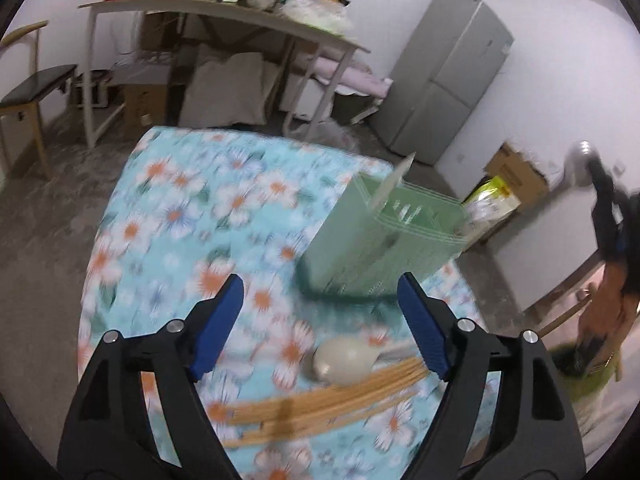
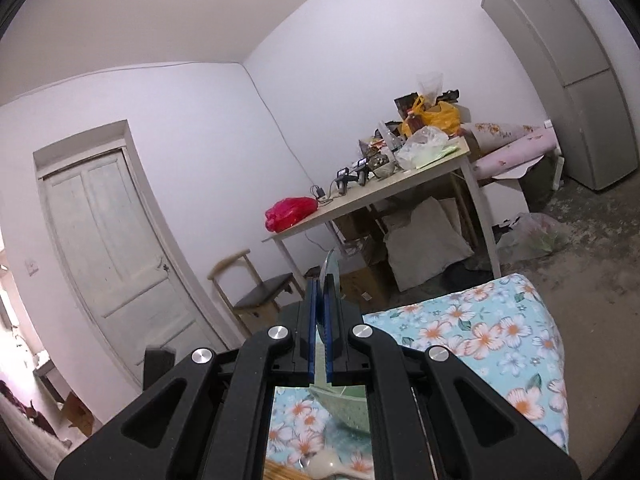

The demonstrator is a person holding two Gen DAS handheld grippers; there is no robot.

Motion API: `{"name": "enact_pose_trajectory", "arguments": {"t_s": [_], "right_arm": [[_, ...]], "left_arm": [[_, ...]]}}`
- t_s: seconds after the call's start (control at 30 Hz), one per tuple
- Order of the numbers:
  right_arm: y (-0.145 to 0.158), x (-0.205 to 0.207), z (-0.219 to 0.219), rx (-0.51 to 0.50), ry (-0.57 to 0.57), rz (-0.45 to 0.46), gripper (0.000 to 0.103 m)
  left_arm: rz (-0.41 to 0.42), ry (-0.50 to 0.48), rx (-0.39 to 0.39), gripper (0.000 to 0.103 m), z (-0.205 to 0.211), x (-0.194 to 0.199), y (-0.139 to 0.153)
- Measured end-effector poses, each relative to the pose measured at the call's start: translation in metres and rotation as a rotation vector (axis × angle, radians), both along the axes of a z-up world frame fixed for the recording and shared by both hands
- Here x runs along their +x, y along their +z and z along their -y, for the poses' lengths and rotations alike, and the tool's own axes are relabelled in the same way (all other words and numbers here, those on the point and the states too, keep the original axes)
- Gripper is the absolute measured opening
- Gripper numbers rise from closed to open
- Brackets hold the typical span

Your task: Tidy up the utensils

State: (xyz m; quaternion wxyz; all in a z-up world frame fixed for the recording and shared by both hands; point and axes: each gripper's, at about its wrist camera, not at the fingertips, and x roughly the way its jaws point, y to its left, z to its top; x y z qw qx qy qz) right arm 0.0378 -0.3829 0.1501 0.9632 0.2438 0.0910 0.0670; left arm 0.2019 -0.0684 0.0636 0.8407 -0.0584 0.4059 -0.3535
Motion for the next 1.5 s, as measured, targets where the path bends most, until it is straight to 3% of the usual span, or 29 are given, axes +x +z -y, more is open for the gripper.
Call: {"name": "enact_pose_trajectory", "arguments": {"t_s": [0.13,0.33,0.5,0.7,0.93,1.03,1.27,1.4,1.5], "right_arm": [[-0.016,0.031,0.008,0.030,-0.004,-0.029,0.003],[-0.052,0.069,0.019,0.072,-0.012,-0.078,0.003],[-0.085,0.079,0.021,0.052,-0.048,-0.181,0.004],[-0.077,0.065,0.017,-0.030,-0.120,-0.197,0.007],[-0.059,0.044,0.013,-0.097,-0.190,-0.165,0.009],[-0.052,0.032,0.004,-0.122,-0.201,-0.145,0.015],[-0.052,0.007,-0.027,-0.197,-0.146,-0.159,0.038],[-0.072,0.007,-0.051,-0.249,-0.063,-0.241,0.048],[-0.093,0.012,-0.076,-0.329,-0.009,-0.322,0.049]], "left_arm": [[0.000,0.040,0.029,0.078,-0.004,-0.020,-0.018],[0.044,0.026,0.109,0.082,0.003,-0.051,-0.033],[0.028,-0.001,0.152,0.083,0.008,-0.061,-0.048],[0.052,-0.005,0.216,0.084,0.012,-0.058,-0.056],[0.037,0.033,0.216,0.086,0.006,-0.050,-0.058],[0.022,0.062,0.205,0.089,0.000,-0.048,-0.058],[-0.020,0.093,0.146,0.094,-0.012,-0.041,-0.060],[-0.034,0.097,0.127,0.095,-0.015,-0.041,-0.061],[-0.022,0.109,0.135,0.095,-0.016,-0.041,-0.059]]}}
